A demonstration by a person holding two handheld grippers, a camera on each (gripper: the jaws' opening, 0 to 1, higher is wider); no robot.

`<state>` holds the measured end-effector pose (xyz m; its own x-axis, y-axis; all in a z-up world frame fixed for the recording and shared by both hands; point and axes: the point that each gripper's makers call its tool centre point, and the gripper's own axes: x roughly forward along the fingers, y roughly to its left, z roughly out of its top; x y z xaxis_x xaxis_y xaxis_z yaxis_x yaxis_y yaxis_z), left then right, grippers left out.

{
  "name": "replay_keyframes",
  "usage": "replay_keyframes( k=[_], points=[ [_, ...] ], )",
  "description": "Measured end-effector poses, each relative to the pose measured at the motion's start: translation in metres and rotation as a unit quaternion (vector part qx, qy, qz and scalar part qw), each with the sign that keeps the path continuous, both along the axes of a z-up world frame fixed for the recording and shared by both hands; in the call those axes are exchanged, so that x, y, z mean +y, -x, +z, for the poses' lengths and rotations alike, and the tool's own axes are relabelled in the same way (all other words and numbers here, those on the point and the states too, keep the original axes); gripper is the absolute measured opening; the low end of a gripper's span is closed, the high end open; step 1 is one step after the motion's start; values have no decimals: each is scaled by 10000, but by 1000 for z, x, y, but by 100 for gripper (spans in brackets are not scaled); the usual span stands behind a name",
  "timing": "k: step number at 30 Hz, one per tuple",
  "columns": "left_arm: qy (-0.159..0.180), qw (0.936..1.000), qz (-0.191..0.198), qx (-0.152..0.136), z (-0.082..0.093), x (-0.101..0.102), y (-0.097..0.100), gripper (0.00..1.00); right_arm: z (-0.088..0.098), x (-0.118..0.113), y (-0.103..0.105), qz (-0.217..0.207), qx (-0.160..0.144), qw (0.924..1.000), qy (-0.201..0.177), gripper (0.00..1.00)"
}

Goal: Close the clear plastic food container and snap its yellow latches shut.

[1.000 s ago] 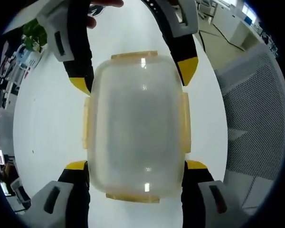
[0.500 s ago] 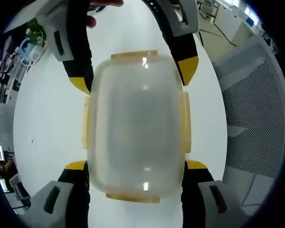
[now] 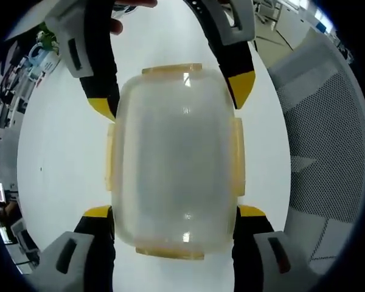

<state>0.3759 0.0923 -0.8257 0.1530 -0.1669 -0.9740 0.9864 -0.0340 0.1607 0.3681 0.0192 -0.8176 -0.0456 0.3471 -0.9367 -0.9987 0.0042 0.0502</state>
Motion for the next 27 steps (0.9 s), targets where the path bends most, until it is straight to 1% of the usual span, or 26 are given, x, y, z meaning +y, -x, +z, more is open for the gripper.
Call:
replay_keyframes(
  k=[6,18,27],
  points=[
    [2,10000,39,-1,0,7,0,80,0,7,-1,35,1,10000,3,76],
    [9,10000,51,11,0,8,-1,80,0,8,-2,54,24,10000,16,77],
    [13,10000,49,-15,0,11,-13,80,0,10,-13,20,7,10000,20,77]
  ],
)
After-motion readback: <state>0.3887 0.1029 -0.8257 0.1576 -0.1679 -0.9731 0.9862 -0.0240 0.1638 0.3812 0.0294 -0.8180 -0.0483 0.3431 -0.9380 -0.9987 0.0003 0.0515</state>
